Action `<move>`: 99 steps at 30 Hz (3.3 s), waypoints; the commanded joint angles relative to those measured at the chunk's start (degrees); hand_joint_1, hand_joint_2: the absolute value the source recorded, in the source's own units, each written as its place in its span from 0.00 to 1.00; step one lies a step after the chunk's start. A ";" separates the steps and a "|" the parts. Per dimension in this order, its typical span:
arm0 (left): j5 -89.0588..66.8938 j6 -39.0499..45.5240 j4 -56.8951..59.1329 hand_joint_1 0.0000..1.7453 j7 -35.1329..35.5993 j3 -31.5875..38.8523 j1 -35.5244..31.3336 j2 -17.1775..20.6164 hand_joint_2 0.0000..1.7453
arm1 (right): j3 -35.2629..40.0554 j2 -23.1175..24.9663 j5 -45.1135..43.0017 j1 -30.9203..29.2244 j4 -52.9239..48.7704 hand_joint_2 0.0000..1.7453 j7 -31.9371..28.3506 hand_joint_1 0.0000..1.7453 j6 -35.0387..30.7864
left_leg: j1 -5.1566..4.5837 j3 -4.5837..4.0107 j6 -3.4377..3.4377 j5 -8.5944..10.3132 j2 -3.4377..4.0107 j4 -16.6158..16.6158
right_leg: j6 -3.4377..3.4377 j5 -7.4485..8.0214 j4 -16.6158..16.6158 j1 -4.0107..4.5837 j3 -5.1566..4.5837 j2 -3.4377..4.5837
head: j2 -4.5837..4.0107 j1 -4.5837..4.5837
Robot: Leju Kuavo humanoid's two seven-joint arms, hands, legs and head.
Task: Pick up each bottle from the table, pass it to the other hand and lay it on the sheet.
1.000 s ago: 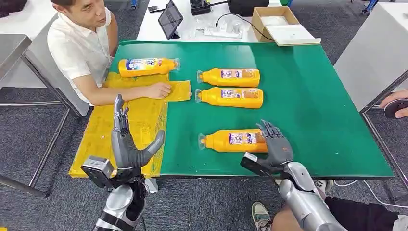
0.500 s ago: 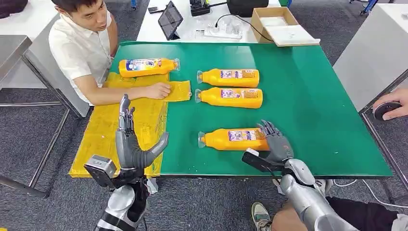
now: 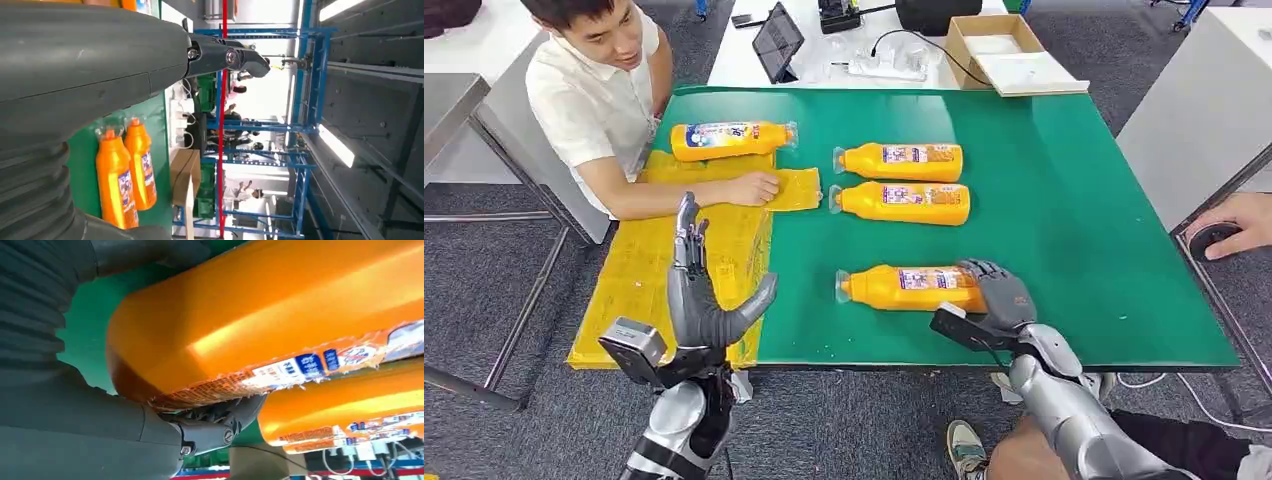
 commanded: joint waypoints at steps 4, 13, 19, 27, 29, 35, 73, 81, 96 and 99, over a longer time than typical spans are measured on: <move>0.58 0.05 0.54 0.00 0.29 -0.83 -0.09 1.42 1.00 | 0.86 0.82 -0.74 1.00 5.53 1.00 0.11 1.00 2.01 | 0.06 0.20 -0.08 -0.04 0.00 -0.08 | -0.10 -0.05 -0.10 0.08 0.22 -0.08 | 0.00 0.00; 2.14 1.13 -2.47 0.00 -0.92 1.07 2.27 0.97 1.00 | -3.87 2.72 -6.76 4.39 -0.05 1.00 -6.45 1.00 -3.35 | 0.09 0.27 -0.12 -0.06 0.02 -0.10 | -0.14 -0.06 -0.13 0.11 0.30 -0.08 | 0.00 0.00; 1.83 3.58 -4.59 0.00 -1.44 1.19 7.59 2.34 1.00 | -9.75 11.17 -23.75 23.29 -34.42 1.00 -15.99 1.00 -8.67 | 0.12 -0.02 -0.18 -0.16 -0.07 -0.07 | -0.19 -0.20 0.02 0.13 0.03 -0.03 | 0.00 -0.02; 3.93 -1.71 -2.33 0.00 4.43 -1.11 8.02 3.06 1.00 | -6.86 14.92 -27.94 28.74 -47.11 1.00 -17.54 1.00 -11.60 | 0.17 -0.05 -0.22 -0.21 0.01 -0.06 | -0.25 -0.25 0.05 0.15 -0.04 -0.03 | 0.00 -0.02; 4.03 -2.75 -2.09 0.00 5.56 -1.71 7.87 3.41 1.00 | -6.53 15.15 -29.36 28.71 -46.97 1.00 -18.73 1.00 -12.23 | 0.15 -0.15 -0.19 -0.14 -0.09 -0.07 | -0.20 -0.18 -0.01 0.14 -0.13 -0.15 | 0.00 0.00; 5.96 -11.93 1.54 0.00 8.67 -4.42 6.90 5.25 1.00 | -1.04 17.19 -31.61 25.15 -37.77 1.00 -18.80 1.00 -9.97 | 0.16 -0.08 -0.19 -0.15 0.06 -0.10 | -0.21 -0.15 -0.04 0.15 -0.09 0.03 | 0.00 0.00; 11.26 -18.57 11.61 0.00 8.09 -5.06 -3.92 2.03 1.00 | 26.25 23.82 -32.55 13.59 -13.75 1.00 -20.98 1.00 -8.19 | 0.24 -0.12 -0.22 -0.13 -0.05 -0.05 | -0.23 -0.20 0.02 0.20 -0.10 -0.15 | 0.00 0.02; 15.61 -19.85 8.19 1.00 6.05 -3.13 -2.94 1.30 1.00 | 28.43 24.68 -33.84 13.86 -11.18 1.00 -20.98 1.00 -6.15 | 0.31 0.00 -0.27 -0.21 -0.10 -0.02 | -0.29 -0.28 0.01 0.29 0.04 -0.23 | 0.00 0.00; 22.45 -25.17 1.16 1.00 5.37 -0.79 0.68 1.39 1.00 | 28.39 25.09 -37.25 15.50 -10.37 0.00 -20.98 0.00 -5.42 | 0.26 -0.11 -0.24 -0.16 -0.10 -0.03 | -0.25 -0.28 0.03 0.23 -0.12 -0.22 | 0.00 0.00; 21.06 -24.33 0.62 1.00 5.18 0.56 0.74 2.59 1.00 | 27.43 24.68 -37.00 15.23 -9.64 0.00 -20.98 0.00 -7.24 | 0.26 -0.15 -0.23 -0.13 -0.04 -0.05 | -0.24 -0.22 -0.01 0.23 -0.17 -0.15 | 0.00 0.04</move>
